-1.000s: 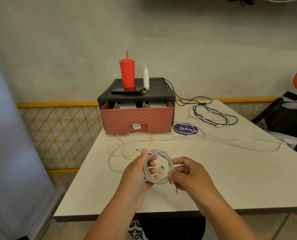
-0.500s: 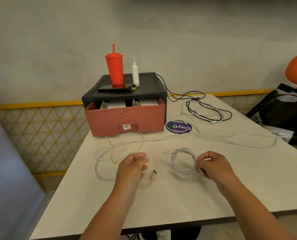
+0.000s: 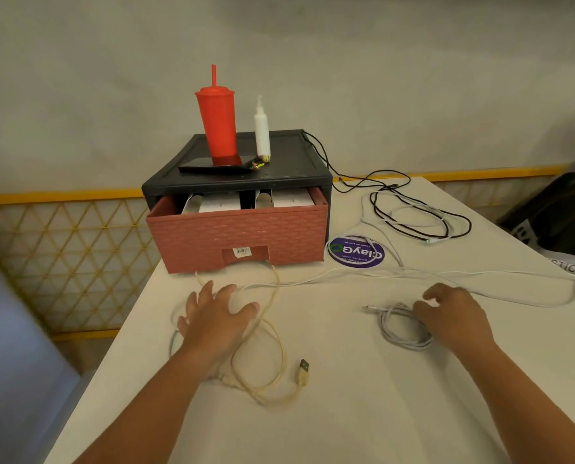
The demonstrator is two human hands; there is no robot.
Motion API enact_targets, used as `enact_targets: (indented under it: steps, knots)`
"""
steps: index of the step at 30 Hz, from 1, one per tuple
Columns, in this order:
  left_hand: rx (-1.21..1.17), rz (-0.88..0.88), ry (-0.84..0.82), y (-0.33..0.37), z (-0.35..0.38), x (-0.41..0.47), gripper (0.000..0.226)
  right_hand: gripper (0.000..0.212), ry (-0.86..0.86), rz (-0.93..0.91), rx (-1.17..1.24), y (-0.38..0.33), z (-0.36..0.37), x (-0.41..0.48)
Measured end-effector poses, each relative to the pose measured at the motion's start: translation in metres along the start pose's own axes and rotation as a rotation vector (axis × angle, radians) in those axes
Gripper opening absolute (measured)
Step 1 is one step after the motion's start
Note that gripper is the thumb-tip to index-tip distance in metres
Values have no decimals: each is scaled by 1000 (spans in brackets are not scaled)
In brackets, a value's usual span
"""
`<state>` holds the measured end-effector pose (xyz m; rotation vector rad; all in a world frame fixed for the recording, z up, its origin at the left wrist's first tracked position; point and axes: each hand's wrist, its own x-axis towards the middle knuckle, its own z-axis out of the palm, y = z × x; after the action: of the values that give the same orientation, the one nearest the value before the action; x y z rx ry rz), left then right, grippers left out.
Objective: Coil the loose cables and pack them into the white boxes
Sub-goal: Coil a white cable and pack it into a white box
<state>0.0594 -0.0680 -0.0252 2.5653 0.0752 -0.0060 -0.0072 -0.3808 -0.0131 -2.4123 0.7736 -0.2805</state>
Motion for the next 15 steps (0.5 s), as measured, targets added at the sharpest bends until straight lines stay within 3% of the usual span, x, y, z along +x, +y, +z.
enact_targets:
  steps: [6,11,15]
  knots:
    - [232,-25,-179,-6,10,25,84,55,-98,-387,-273,-50,26,10]
    - [439,119,-213,-7,24,4,97,65,-314,-409,-521,-73,59,20]
    - [479,166,-238,-5,26,-20,97,66,-311,-410,-595,-73,75,16]
